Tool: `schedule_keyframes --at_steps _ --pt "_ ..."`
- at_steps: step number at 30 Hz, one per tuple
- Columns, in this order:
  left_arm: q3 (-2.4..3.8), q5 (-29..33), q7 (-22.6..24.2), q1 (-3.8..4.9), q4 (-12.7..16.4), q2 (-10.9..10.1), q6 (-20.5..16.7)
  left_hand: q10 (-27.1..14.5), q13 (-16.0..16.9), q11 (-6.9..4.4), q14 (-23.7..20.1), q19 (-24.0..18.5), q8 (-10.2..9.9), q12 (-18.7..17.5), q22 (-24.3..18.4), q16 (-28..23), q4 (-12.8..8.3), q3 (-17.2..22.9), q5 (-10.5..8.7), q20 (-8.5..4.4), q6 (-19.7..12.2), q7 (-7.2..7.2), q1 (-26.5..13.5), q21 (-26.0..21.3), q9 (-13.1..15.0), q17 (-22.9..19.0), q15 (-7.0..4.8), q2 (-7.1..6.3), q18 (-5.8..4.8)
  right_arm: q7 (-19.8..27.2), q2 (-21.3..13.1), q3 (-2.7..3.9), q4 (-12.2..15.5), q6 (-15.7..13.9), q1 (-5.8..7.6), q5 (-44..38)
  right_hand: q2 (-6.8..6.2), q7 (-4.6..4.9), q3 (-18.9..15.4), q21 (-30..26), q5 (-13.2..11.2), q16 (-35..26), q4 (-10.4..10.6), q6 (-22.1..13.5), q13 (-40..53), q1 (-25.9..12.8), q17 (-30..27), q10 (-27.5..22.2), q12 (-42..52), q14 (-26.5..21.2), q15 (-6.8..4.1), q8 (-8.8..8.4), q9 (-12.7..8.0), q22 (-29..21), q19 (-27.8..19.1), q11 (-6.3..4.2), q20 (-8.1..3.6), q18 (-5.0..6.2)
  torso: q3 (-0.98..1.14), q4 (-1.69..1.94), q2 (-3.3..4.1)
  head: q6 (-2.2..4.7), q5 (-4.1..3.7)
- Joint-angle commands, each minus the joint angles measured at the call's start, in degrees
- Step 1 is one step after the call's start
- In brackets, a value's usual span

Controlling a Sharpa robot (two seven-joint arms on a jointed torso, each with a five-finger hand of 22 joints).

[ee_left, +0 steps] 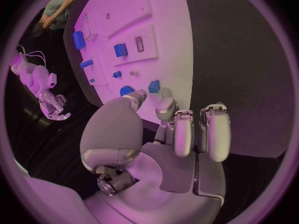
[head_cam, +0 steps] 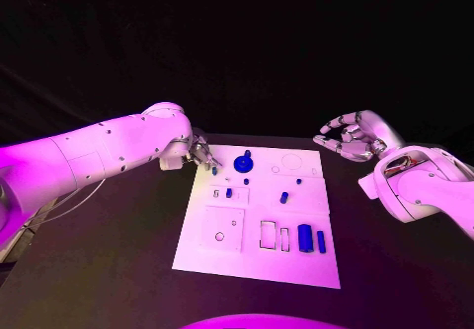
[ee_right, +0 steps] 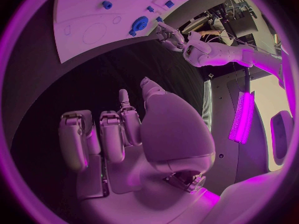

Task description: Assemble the parts on the task board

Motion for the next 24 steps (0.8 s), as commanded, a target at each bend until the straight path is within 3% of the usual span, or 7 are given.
schedule_keyframes --at_steps 1,15,24 --pt "0.00 0.52 0.63 -0.04 0.02 0.20 1.03 -0.47 -0.09 -0.05 6.07 1.53 -0.22 -0.25 5.85 0.20 -0.14 0.16 0.14 0.43 0.15 0.37 0.71 -0.04 -0.08 15.09 0.43 0.27 -1.04 0.19 0.07 0.01 0.07 0.20 -0.03 -0.72 0.14 -0.02 -0.25 -0.17 -0.19 -0.35 -0.06 -0.32 5.11 -0.62 11.56 0.11 -0.24 5.23 -0.42 0.21 0.09 13.07 4.12 -0.18 -0.59 0.43 0.05 0.03 -0.01 -0.05 0.09" --pt "-0.39 1.66 1.12 -0.12 -0.03 0.39 0.95 -0.50 -0.11 -0.02 6.07 1.50 -0.47 -0.12 5.86 0.20 -0.26 0.88 0.17 0.50 0.39 0.40 2.90 -0.06 -0.62 15.09 0.48 1.49 -1.03 0.19 0.15 0.01 0.06 0.17 -0.04 -0.79 0.16 -0.03 -0.23 -0.14 -0.18 -0.36 -0.07 -0.32 5.11 -0.61 11.53 0.12 -0.24 5.22 -0.42 0.22 0.09 13.10 4.14 -0.18 -0.59 0.42 0.07 0.00 -0.04 -0.15 0.28" --pt "-0.54 2.40 1.43 -0.14 -0.08 0.43 -0.26 -0.63 -0.24 -0.11 6.07 1.49 -0.70 -0.06 5.92 0.20 -0.66 3.09 0.13 0.48 0.39 0.31 7.18 -0.06 -1.25 15.09 0.40 2.89 -1.03 0.20 0.19 0.01 0.02 0.16 -0.04 -0.93 0.21 -0.04 -0.21 -0.16 -0.13 -0.34 -0.09 -0.32 5.18 -0.57 11.61 0.19 -0.17 5.24 -0.43 0.26 0.11 13.09 4.13 -0.20 -0.59 0.43 0.03 0.03 0.01 -0.25 0.35"
